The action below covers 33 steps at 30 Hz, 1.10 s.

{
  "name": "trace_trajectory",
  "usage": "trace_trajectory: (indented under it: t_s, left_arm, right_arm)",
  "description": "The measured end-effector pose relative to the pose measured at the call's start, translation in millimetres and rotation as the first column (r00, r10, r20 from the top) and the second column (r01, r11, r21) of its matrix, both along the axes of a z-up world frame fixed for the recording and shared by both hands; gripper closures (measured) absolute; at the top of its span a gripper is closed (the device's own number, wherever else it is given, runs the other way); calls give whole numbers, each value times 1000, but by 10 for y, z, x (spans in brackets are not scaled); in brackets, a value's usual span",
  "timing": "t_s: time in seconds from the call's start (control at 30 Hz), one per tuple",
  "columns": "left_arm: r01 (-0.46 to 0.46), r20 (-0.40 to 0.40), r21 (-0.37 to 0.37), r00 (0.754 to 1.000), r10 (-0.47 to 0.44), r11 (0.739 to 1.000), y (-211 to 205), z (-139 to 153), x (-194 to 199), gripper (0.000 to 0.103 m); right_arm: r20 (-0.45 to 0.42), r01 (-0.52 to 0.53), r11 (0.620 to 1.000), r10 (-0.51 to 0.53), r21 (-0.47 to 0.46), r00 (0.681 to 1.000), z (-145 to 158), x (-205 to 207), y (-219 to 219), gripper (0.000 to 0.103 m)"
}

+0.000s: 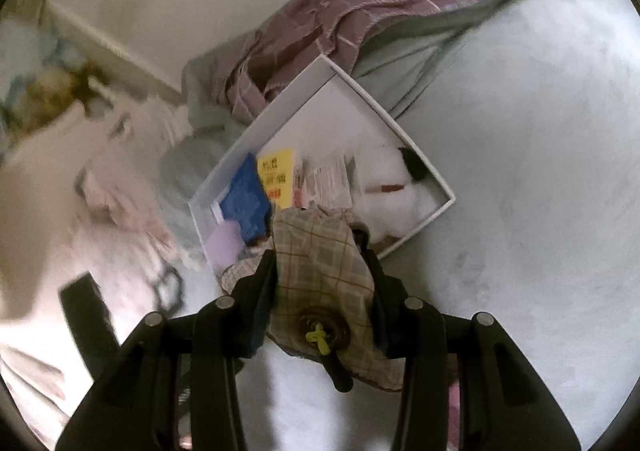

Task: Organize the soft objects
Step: 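Carry the plaid pouch to the tray with the right gripper, then open the right gripper to release the pouch into the tray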

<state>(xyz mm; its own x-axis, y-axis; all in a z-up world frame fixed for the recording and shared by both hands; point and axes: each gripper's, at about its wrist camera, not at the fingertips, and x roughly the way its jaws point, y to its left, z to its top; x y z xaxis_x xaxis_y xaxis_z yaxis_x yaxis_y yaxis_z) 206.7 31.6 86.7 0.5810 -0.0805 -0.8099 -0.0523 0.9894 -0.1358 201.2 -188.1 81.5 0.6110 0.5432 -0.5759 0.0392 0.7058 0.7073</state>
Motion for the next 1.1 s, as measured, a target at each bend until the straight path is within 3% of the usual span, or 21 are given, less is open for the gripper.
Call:
trace_trajectory:
  t_s: [0.07, 0.13, 0.37, 0.5, 0.67, 0.77, 0.87, 0.93, 1.1]
  left_arm:
    - [6, 27, -22, 1000, -5, 1000, -17, -19, 53, 22]
    - [-1, 66, -35, 998, 4, 999, -38, -49, 95, 22]
    - [-69, 227, 20, 972, 62, 997, -74, -63, 141, 22]
    - [-92, 291, 38, 954, 77, 995, -36, -57, 151, 22]
    - [-104, 336, -8, 936, 100, 995, 61, -13, 107, 21]
    - [-138, 356, -9, 925, 132, 990, 113, -9, 69, 13]
    - [-143, 356, -95, 919, 167, 985, 224, -38, 57, 12]
    - [-138, 342, -132, 923, 176, 982, 259, -64, 63, 12]
    - [-160, 335, -74, 926, 176, 984, 218, -103, 86, 12]
  right_arm:
    - [-3, 36, 994, -36, 104, 999, -103, 27, -48, 59]
    - [22, 67, 988, -71, 138, 997, -157, 29, -49, 59]
    - [60, 143, 970, -157, 195, 986, -239, 147, -29, 59]
    - [85, 191, 960, -212, 203, 974, -103, 366, -70, 59]
    - [125, 204, 968, -223, 145, 967, 39, 669, -1, 59]
    - [129, 198, 975, -211, 106, 969, -4, 848, 67, 59]
    - [157, 190, 980, -198, 66, 967, -6, 967, 131, 59]
    - [177, 222, 975, -216, -14, 960, 8, 1026, 190, 59]
    - [64, 180, 981, -176, -68, 982, -274, 1334, 275, 59]
